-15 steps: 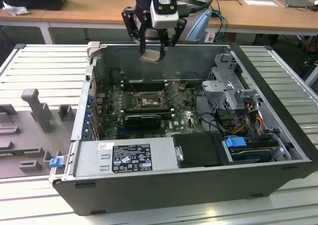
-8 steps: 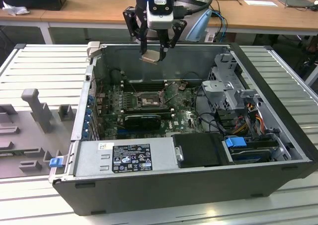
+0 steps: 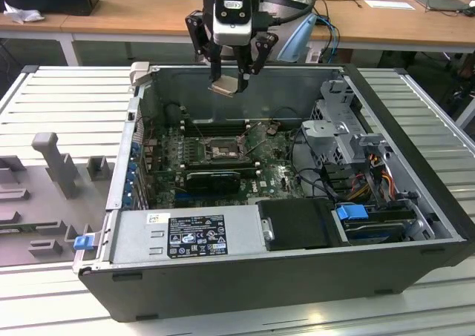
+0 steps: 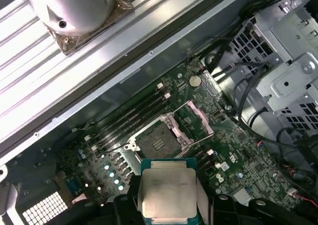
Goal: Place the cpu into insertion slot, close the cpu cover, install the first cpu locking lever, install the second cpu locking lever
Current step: 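Place the cpu into insertion slot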
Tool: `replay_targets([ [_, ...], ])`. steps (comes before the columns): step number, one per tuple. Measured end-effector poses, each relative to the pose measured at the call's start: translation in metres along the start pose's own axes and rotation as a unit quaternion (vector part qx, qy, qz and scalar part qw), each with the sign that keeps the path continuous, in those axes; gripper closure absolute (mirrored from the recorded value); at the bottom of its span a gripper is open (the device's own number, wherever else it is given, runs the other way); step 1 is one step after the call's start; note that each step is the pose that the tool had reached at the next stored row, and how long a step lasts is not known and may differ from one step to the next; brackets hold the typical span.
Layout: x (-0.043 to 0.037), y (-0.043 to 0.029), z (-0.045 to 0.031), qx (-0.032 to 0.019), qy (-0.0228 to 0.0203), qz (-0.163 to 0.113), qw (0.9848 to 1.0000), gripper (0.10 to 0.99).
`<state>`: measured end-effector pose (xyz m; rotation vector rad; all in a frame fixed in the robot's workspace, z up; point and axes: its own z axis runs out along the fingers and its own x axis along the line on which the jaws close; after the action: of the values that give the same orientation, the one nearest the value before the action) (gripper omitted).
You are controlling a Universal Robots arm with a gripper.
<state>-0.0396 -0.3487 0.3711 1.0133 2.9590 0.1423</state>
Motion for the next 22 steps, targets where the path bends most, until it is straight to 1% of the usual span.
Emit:
replay_targets([
  [1, 0.0, 0.0, 0.0004, -0.0004, -0.0022, 0.024, 0.9997, 0.561],
  [3, 0.0, -0.0001, 0.0008, -0.0008, -0.0035, 0.039, 0.9992, 0.561],
  [4, 0.0, -0.0001, 0.001, -0.0009, -0.0046, 0.051, 0.9987, 0.561],
  [6, -0.0001, -0.0001, 0.0017, -0.0014, -0.007, 0.077, 0.997, 0.561],
  [10, 0.0, -0.0002, 0.0024, -0.0018, -0.0087, 0.097, 0.9953, 0.561],
  [12, -0.0001, -0.0002, 0.0032, -0.0019, -0.0092, 0.103, 0.9947, 0.561],
  [22, -0.0002, -0.0008, 0.0093, -0.0019, -0.0093, 0.104, 0.9946, 0.561],
])
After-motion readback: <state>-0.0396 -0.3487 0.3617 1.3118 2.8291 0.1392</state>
